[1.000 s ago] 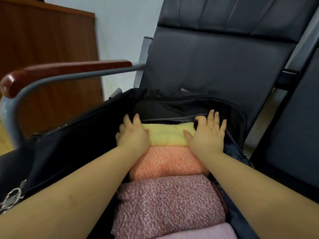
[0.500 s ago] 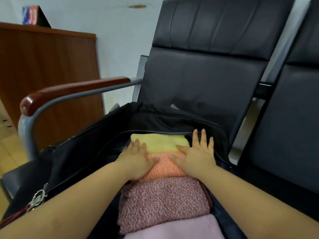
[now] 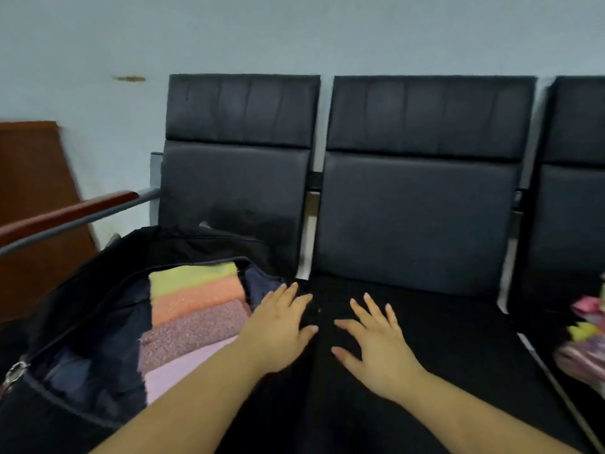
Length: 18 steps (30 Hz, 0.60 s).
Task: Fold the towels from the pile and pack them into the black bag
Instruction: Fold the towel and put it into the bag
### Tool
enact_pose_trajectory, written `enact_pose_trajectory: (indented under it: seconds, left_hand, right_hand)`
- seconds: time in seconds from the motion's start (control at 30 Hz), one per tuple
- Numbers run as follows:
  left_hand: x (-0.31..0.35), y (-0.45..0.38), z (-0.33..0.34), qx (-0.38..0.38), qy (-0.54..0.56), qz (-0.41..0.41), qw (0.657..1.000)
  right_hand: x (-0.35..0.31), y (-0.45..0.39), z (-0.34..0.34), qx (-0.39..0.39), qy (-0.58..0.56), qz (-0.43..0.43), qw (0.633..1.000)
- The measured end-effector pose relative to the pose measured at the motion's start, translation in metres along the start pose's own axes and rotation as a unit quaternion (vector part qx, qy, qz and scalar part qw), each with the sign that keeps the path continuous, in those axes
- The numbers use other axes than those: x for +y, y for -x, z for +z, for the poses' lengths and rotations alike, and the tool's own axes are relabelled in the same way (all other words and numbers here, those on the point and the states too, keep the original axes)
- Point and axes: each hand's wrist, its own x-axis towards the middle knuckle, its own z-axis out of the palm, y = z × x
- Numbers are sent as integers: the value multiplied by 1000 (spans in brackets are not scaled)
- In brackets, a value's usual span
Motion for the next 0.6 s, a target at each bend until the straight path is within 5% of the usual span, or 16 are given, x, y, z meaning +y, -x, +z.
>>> enact_pose_trajectory:
  seconds: [0.27,0.43,0.6]
  left_hand:
    - [191,-19,17,-91,55,120,987]
    - [291,-35,30,-132,77,184,971]
    - [373,-53,50,-135,97,243,956]
  right_hand:
    - [143,143,-47,70,45,199,976]
    - [221,223,-59,140,52,338,929]
    - [265,267,-75,269,45,389,880]
